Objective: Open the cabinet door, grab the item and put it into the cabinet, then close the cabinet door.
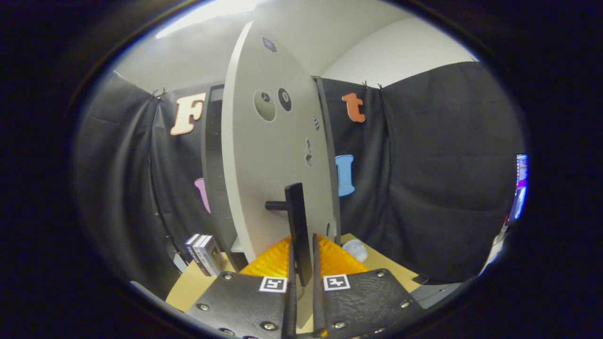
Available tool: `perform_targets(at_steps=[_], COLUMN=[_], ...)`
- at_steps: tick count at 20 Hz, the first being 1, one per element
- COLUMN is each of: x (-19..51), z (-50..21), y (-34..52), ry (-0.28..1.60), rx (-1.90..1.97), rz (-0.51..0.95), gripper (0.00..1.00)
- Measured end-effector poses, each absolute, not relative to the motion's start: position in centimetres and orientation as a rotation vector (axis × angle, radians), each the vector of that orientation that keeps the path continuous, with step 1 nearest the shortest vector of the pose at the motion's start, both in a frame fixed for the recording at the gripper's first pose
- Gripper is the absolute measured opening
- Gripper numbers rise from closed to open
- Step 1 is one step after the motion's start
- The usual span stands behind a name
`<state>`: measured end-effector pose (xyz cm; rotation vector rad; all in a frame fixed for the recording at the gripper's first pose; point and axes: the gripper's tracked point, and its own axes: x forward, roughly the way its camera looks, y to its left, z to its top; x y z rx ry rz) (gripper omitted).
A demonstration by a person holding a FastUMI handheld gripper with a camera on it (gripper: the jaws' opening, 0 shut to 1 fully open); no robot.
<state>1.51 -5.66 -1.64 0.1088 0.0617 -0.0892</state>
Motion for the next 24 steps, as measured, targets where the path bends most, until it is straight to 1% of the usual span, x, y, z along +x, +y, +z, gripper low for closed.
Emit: perform_targets(at_steps=[6,9,10,13,19,24], x=[0.8,0.8,0.9,0.9,1.5,2.2], z=[-1.3,-0.7,-0.7,-1.0,-1.0,-1.0], y=[-10.8,-13.6,-14.9,-17.3,-19.0,-21.6], ry=[0.044,0.026,0.024,0.028,0.033,0.042], rx=[0.098,0.115,0.106,0.125,0.121,0.128], rz=[-0.137,-0.124,-0.135,-0.099,-0.028,0.000], gripper=[0.13,0.14,0.09,0.07,0.07,0.07])
